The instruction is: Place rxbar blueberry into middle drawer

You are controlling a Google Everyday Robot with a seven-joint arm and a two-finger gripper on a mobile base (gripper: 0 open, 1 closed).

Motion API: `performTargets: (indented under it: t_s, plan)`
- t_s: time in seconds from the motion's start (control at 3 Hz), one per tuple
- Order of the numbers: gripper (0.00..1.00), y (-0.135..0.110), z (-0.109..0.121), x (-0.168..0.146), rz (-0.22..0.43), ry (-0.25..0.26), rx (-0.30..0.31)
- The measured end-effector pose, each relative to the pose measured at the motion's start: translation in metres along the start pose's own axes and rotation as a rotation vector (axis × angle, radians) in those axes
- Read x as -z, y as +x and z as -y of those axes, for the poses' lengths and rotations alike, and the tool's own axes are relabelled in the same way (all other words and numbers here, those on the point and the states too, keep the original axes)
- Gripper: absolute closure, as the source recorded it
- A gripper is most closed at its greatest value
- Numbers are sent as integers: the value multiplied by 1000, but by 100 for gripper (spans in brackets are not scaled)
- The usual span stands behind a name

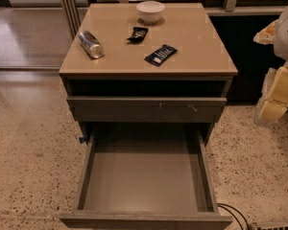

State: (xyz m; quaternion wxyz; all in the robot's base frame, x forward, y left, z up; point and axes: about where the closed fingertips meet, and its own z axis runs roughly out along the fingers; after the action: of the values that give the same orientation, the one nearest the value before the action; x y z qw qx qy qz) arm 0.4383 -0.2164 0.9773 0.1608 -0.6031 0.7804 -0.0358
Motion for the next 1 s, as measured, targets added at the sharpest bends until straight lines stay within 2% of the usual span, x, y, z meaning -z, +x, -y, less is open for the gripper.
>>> performTargets:
  t_s: [0.67,1.0]
  plan:
    - [0,-6,11,-5,-13,8,21]
    - [0,-13,32,-13,-31,12,48]
